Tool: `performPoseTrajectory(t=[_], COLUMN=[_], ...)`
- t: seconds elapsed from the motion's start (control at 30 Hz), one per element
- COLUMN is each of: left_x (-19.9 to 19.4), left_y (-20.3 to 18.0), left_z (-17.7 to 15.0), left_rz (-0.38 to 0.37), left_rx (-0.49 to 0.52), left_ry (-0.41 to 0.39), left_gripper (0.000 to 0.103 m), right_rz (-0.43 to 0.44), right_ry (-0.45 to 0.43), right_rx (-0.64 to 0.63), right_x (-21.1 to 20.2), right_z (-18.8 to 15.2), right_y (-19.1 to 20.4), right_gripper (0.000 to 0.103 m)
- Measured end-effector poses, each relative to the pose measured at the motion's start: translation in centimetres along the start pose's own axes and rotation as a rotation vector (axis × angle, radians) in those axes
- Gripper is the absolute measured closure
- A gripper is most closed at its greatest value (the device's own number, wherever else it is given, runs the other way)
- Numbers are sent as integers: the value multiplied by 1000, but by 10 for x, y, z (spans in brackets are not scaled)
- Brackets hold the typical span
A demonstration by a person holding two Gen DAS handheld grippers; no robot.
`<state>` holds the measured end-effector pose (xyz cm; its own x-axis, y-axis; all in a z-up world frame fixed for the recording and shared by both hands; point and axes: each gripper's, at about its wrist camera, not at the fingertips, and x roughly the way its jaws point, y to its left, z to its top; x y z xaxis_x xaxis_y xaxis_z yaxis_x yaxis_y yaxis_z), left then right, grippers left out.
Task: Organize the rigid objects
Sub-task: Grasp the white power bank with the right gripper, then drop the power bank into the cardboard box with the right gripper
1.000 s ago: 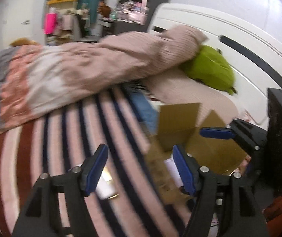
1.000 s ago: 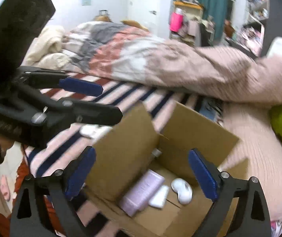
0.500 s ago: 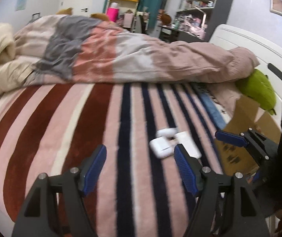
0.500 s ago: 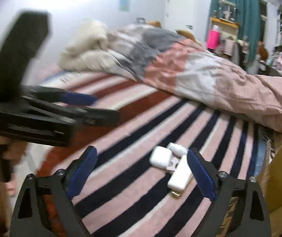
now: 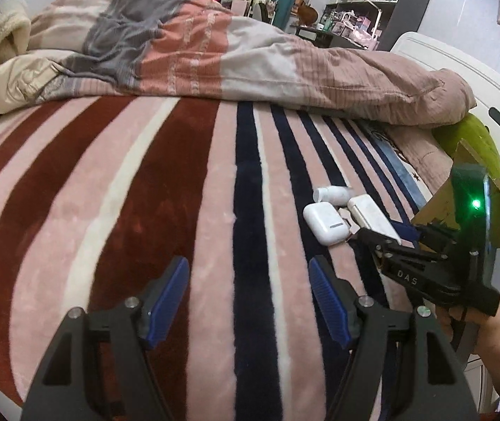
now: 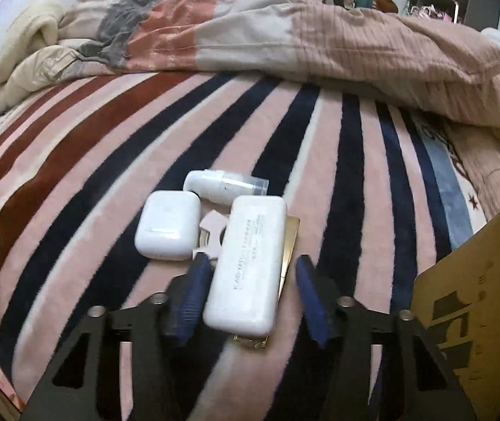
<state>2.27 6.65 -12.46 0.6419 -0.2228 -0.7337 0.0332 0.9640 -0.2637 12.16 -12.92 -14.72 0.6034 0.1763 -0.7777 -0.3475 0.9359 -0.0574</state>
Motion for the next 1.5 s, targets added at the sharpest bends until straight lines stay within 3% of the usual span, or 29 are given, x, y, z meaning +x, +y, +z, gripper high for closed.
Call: performPoseTrajectory(t=[0.03, 0.1, 0.2, 0.33, 0.4, 0.47, 0.53, 0.7, 0.87, 0.93, 1.0, 1.1, 1.23, 1.37, 1.5], left_x=[1, 1, -2, -9, -11, -15, -18, -24, -37, -44, -56, -71, -84, -82, -58], left_y=[-1, -2, -4, -6, -6, -8, -8, -17, -29, -40, -55, -77, -110, -147, -208], left_z=[0, 1, 1, -1, -2, -4, -6, -8, 3, 12, 24, 42, 66, 88, 107], left_rz=[-4, -13, -18, -1, 23, 37, 38, 31, -56, -75, -145, -215, -283, -351, -418], left_rx=[-2, -8, -19, -39, -45, -45, -56, -54, -39, -8, 28, 73, 129, 187, 273], left_ry=[3, 1, -7, -8, -4, -3, -3, 8, 0, 1, -11, -28, -47, -39, 15], left_gripper=[35, 35, 35, 35, 35, 35, 35, 35, 35, 35, 36, 45, 67, 71, 71], right_rz=[-9, -37, 26, 208, 331, 397, 385, 348, 336, 372, 424, 492, 537, 521, 473], right_ry=[-5, -13, -23, -34, 8, 62, 90, 38, -53, -93, -139, -205, -294, -356, -371], right_rx=[-10, -53, -75, -127, -158, -161, -179, -221, -276, -282, -276, -277, -257, -227, -152], right_x=[-1, -4, -19, -39, -37, -28, -22, -27, -46, -61, -81, -110, -149, -176, -190], right_z=[0, -1, -5, -15, -22, -30, -34, -35, -27, -23, -15, -3, 13, 20, 18], right_y=[1, 5, 7, 17, 27, 35, 40, 46, 47, 46, 42, 35, 13, -19, -67], right_gripper=[71, 72, 72, 72, 72, 72, 70, 72, 72, 72, 72, 72, 72, 72, 72])
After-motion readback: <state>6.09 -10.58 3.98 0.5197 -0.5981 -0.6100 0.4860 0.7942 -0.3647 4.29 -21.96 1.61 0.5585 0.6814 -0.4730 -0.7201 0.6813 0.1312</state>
